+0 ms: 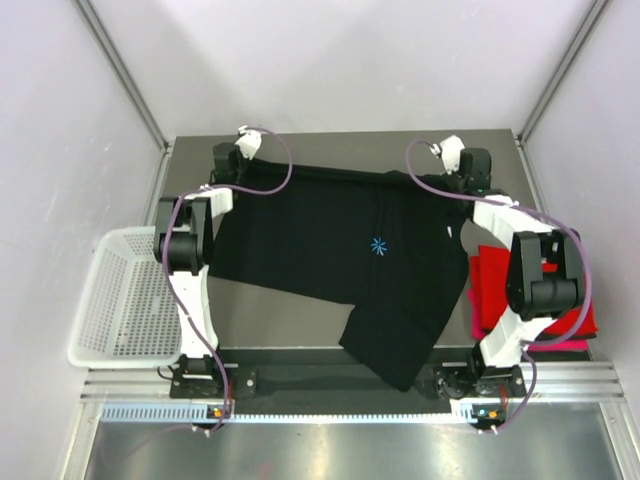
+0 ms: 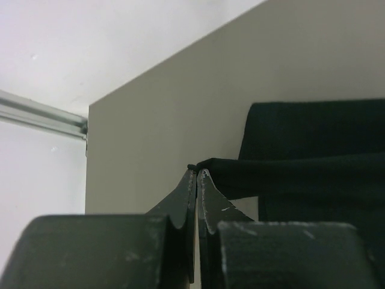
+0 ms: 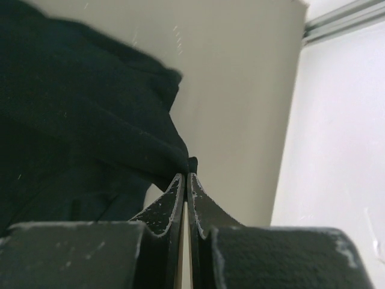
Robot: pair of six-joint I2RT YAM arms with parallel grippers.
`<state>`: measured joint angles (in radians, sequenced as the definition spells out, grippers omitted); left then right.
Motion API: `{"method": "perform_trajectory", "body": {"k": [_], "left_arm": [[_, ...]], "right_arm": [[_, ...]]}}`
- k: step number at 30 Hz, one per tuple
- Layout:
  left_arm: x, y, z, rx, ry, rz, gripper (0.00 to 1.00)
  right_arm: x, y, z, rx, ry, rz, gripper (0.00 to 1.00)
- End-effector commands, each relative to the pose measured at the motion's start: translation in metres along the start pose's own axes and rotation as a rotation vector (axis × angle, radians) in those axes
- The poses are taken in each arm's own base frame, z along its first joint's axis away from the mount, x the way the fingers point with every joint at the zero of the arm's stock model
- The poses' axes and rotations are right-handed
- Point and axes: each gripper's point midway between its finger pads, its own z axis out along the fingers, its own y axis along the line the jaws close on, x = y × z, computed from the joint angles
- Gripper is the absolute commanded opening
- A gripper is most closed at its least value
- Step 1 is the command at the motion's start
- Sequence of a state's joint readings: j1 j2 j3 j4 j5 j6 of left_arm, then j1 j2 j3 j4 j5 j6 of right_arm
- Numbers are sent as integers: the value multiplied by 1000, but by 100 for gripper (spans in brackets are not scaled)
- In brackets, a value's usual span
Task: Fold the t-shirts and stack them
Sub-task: Fold the tshirt
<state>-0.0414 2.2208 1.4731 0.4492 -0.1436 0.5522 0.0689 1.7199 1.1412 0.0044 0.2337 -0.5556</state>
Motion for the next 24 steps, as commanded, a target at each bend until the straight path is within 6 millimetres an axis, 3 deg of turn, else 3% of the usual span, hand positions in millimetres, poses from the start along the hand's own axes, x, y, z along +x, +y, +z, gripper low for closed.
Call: {"method": "perform_trajectory", "body": {"k": [1,10,16,24], "left_arm": [[-28,58,-17,-150,-68,-21,0],[3,41,-28,-115,-1,-19,0],[23,32,-33,-101,54,-21,0],[30,28,-41,-96,64,-28,0]], "right_arm": [[7,-8,-16,33,28,11,0],[44,26,-13,-36,113,-18,0],[49,38,-13,-62,127,-29,0],[57,43,-14,-48,151,-42,0]]}}
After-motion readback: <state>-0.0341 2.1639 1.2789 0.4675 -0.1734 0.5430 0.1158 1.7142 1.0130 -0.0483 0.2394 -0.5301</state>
